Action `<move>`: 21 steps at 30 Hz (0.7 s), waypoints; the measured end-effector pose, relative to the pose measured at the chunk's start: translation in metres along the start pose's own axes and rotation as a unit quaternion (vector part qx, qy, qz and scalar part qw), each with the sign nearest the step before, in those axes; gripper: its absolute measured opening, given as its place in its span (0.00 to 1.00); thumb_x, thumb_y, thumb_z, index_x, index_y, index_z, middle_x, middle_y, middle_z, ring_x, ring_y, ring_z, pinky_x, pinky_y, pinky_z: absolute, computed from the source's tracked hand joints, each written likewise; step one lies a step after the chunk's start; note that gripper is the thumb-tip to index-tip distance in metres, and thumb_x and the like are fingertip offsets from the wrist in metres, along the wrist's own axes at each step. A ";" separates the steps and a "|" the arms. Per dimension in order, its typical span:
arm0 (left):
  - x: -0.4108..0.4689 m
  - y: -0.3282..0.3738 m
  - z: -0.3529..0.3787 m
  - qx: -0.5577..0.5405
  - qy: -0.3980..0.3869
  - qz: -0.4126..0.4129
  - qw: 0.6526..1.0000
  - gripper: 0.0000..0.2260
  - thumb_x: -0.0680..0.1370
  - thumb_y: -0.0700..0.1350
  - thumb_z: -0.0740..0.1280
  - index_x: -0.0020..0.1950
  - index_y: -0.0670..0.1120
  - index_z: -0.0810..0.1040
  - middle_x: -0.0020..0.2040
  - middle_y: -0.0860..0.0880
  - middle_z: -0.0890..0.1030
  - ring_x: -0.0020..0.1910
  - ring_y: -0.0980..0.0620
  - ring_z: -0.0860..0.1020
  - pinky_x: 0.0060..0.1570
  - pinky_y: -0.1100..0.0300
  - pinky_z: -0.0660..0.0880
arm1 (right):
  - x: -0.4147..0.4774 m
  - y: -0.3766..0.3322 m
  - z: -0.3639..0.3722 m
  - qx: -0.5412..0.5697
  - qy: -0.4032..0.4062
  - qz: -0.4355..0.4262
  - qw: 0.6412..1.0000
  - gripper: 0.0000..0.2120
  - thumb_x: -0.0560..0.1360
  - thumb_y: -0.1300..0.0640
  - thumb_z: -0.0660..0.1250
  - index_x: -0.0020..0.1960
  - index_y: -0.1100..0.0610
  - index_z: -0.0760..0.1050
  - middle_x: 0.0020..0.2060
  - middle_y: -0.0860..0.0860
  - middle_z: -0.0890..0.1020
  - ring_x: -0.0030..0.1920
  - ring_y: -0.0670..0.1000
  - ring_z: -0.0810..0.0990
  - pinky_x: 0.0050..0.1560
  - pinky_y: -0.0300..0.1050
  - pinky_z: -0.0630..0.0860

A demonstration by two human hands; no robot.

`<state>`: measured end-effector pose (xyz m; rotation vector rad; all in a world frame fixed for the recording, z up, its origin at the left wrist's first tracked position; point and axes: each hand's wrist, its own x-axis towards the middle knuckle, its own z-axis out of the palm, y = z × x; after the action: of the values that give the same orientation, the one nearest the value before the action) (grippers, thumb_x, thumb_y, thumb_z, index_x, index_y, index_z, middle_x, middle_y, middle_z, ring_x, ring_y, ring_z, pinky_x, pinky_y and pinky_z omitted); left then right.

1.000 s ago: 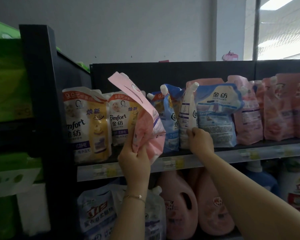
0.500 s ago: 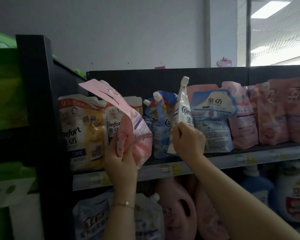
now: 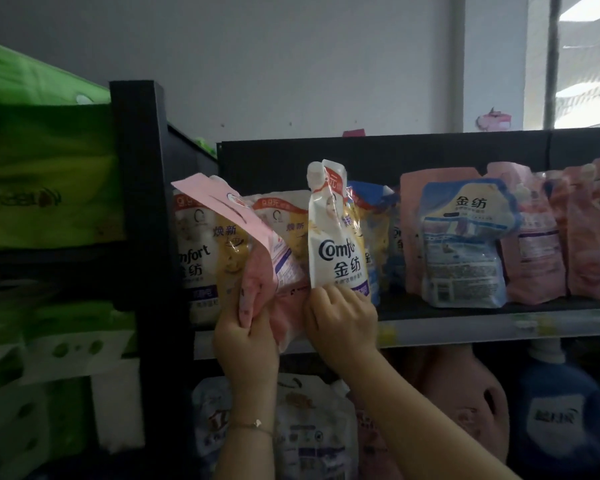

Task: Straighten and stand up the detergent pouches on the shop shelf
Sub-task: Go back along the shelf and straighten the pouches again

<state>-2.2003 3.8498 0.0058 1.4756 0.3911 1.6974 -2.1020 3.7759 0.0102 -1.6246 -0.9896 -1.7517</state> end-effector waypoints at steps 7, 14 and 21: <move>0.017 -0.007 -0.034 0.021 0.040 0.002 0.999 0.12 0.74 0.40 0.73 0.57 0.39 0.82 0.49 0.45 0.84 0.50 0.49 0.81 0.45 0.71 0.72 | 0.006 -0.034 0.026 0.035 -0.023 0.014 0.999 0.15 0.61 0.66 0.73 0.28 0.55 0.67 0.23 0.51 0.72 0.23 0.53 0.72 0.24 0.42 0.66; 0.021 -0.012 -0.042 0.044 0.026 0.032 0.998 0.13 0.74 0.42 0.73 0.58 0.40 0.82 0.50 0.46 0.84 0.50 0.51 0.81 0.44 0.77 0.71 | 0.006 -0.041 0.048 0.045 -0.057 0.022 0.997 0.14 0.63 0.66 0.72 0.28 0.55 0.68 0.23 0.52 0.74 0.24 0.53 0.74 0.24 0.42 0.67; 0.030 -0.013 -0.037 0.059 0.031 0.030 0.997 0.16 0.76 0.44 0.72 0.63 0.45 0.80 0.55 0.49 0.83 0.54 0.54 0.80 0.48 0.74 0.71 | 0.012 -0.036 0.061 0.081 -0.098 0.022 0.992 0.07 0.65 0.65 0.67 0.31 0.57 0.72 0.27 0.52 0.78 0.26 0.54 0.78 0.24 0.40 0.69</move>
<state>-2.2281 3.8902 0.0065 1.5354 0.4911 1.7970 -2.0968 3.8469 0.0169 -1.7245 -1.1445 -1.4627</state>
